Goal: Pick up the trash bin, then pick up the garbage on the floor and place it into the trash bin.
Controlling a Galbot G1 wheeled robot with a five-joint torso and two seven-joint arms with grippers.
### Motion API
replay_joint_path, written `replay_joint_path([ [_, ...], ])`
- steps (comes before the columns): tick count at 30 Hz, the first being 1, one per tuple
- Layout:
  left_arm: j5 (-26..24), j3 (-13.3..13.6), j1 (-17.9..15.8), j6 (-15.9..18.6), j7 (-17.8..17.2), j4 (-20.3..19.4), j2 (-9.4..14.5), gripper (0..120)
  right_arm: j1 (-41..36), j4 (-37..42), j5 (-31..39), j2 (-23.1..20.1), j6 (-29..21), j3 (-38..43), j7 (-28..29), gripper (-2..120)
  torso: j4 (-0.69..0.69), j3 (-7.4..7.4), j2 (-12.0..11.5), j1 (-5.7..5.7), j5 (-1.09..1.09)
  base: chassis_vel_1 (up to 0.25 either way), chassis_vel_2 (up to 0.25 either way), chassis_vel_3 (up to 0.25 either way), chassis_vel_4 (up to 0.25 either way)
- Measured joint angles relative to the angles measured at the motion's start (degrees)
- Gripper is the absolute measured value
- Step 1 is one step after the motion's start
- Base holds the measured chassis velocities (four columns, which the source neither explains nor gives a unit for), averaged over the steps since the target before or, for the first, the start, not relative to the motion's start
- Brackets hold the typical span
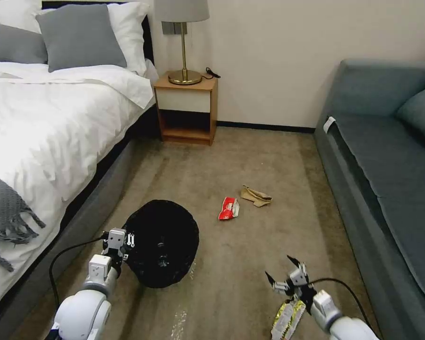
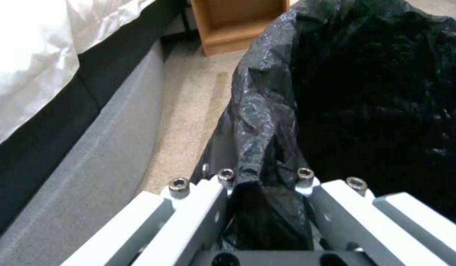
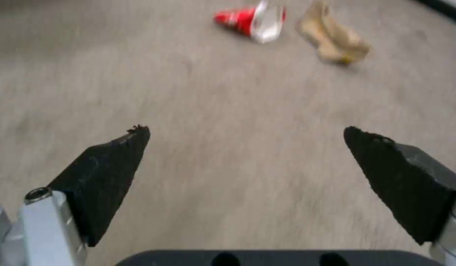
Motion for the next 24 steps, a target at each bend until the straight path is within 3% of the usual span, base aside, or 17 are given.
replay_joint_path([
  [24, 0.77, -0.06, 0.06, -0.66, 0.47, 0.99, -1.49, 4, 0.58, -13.89, -3.04, 2.37, 2.09, 0.54, -2.98, 100, 0.00, 0.01, 0.00, 0.00, 0.01, 0.000, 0.000, 0.000, 0.000],
])
